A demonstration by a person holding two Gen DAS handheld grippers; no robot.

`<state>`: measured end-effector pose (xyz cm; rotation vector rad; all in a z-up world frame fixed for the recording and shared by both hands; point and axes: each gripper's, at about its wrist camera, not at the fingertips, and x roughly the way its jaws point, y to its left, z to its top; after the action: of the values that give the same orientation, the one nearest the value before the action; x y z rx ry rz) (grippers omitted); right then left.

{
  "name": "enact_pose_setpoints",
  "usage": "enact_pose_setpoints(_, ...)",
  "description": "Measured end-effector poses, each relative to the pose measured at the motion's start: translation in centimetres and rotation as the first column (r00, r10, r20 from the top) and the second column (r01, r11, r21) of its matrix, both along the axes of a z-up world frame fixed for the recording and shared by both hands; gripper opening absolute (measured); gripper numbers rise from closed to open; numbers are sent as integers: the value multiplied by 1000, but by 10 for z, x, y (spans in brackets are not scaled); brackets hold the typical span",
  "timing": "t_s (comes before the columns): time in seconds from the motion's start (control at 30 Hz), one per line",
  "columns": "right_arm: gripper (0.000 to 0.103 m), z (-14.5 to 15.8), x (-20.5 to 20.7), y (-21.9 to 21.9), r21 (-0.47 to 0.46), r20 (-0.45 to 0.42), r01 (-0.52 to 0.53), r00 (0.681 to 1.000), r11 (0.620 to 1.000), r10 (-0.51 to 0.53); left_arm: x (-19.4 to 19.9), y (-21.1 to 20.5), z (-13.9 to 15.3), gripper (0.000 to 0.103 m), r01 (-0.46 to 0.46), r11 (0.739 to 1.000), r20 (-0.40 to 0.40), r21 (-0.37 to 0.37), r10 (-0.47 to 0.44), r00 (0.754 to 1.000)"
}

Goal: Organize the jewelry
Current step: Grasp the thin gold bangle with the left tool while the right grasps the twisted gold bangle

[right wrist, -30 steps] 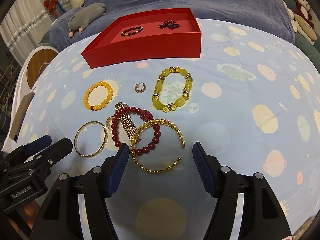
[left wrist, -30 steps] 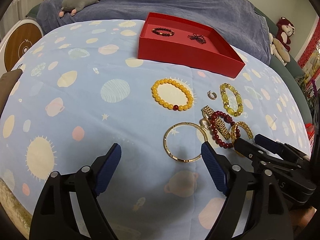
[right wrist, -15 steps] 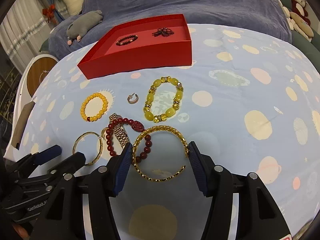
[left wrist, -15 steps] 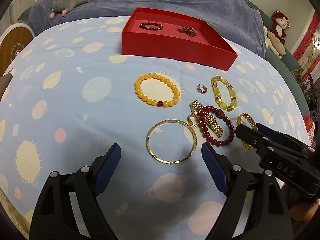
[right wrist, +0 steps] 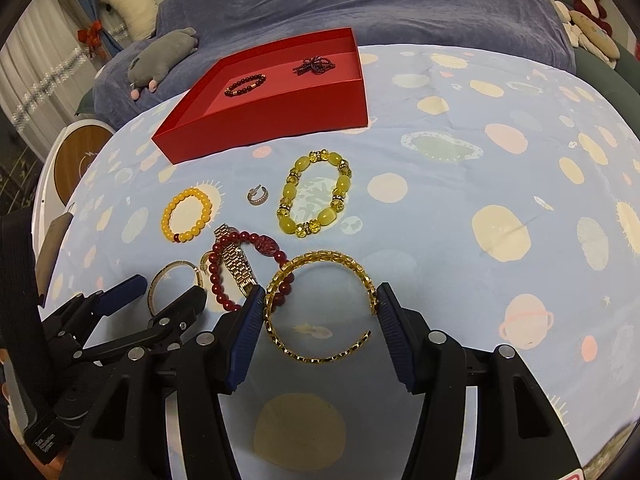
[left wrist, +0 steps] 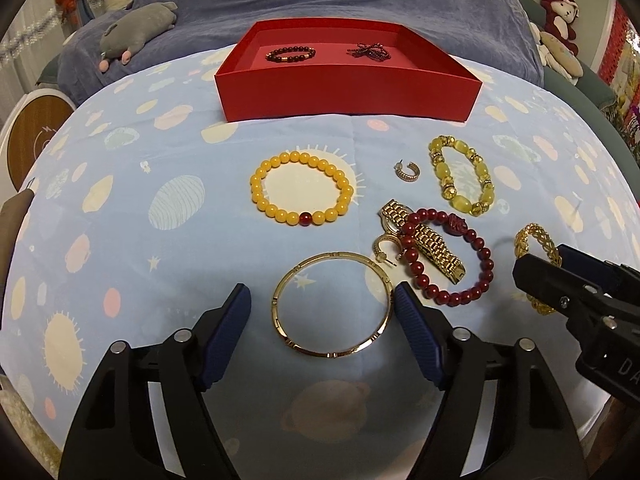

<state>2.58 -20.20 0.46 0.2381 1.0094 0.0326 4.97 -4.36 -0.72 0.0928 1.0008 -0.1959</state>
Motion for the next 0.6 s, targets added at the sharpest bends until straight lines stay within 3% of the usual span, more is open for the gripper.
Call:
enact_pose_setpoints(0.07,55,0,0,1,1,0,-2,1000,1000,2,0,3,1,59,-9,1000,5,-3,9,1000)
enact_pose_setpoints(0.6,55,14,-6,10,4,34,-14,999,1000,14,-3,11,16,59,-33,998,2,-51,33,999)
